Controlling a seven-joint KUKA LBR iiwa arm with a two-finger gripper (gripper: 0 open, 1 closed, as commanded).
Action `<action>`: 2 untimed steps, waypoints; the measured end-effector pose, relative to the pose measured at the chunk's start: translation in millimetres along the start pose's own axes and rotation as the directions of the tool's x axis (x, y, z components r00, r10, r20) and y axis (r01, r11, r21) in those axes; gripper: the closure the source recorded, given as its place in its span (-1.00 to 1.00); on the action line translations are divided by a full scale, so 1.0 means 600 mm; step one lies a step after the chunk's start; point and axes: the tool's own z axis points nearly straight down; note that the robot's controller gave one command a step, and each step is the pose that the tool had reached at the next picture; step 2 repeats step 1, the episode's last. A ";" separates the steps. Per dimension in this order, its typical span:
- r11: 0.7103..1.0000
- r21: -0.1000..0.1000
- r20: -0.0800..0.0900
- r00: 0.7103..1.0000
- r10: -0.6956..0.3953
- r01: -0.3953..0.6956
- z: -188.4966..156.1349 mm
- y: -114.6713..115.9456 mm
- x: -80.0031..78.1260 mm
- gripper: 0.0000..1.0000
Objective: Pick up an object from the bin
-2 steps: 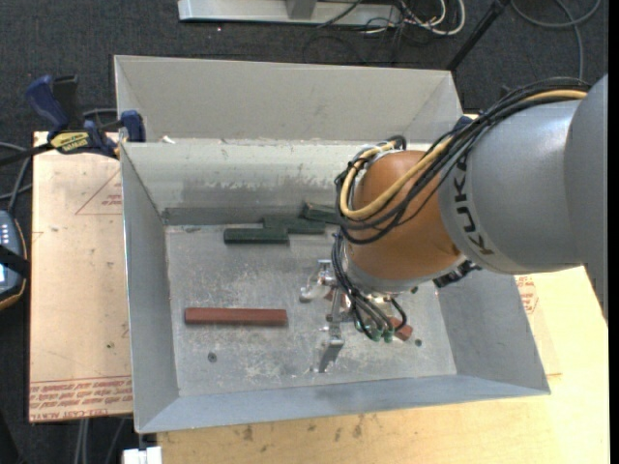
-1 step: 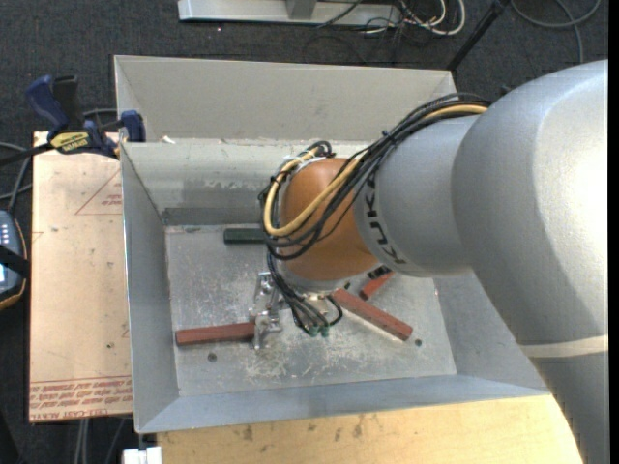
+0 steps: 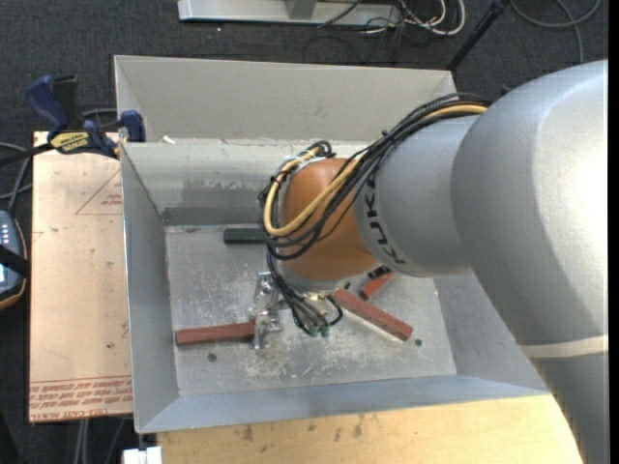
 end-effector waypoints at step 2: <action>0.998 0.005 -0.011 0.998 0.065 -0.065 -0.249 -0.027 -0.006 1.00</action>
Offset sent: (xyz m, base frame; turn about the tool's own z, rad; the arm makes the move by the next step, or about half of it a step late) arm 0.0000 0.0000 0.0000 0.0000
